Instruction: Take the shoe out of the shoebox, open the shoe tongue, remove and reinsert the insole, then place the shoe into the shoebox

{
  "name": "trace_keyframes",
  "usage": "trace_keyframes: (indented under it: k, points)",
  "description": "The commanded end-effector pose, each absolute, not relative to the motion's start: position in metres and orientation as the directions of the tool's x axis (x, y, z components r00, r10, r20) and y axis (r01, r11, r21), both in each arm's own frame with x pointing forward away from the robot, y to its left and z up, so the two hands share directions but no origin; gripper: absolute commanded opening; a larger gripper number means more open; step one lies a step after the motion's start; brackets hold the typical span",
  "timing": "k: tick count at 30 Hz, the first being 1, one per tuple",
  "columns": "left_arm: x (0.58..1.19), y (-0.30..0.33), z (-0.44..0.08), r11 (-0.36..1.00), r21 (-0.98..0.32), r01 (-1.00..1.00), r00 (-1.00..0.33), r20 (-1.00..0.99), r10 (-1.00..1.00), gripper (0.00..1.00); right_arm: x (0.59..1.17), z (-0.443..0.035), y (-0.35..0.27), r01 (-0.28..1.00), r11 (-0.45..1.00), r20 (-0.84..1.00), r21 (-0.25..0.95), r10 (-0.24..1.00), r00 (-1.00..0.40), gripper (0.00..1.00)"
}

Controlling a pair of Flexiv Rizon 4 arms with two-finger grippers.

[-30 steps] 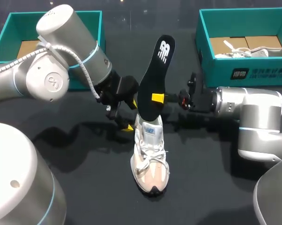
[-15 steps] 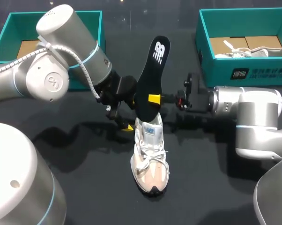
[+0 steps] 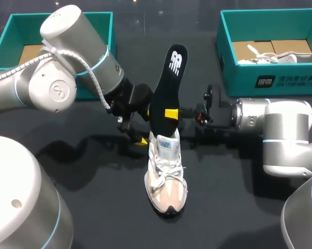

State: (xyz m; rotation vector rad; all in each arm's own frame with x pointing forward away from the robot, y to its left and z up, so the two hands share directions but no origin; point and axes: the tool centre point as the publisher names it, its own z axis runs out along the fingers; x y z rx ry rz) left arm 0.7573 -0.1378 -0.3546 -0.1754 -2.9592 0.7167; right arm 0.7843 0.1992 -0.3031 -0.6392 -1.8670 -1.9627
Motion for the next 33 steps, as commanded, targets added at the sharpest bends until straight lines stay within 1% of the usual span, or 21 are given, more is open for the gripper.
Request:
trace_keyframes:
  k: [1,13,33]
  points:
    - [0.758,-0.138,-0.355,0.883,-0.461,0.091,-0.989,0.063,0.134,1.0,0.782,-0.307,0.201,0.55,-0.054,0.552,0.833,0.047,-0.832,0.0]
    - [0.758,-0.138,-0.355,0.883,-0.461,0.091,-0.989,0.063,0.134,1.0,0.768,-0.318,0.199,0.568,-0.033,0.569,0.822,0.063,-0.82,0.0]
    - [0.758,-0.138,-0.355,0.883,-0.461,0.091,-0.989,0.063,0.134,1.0,0.738,-0.344,0.205,0.652,0.019,0.649,0.758,0.085,-0.756,0.0]
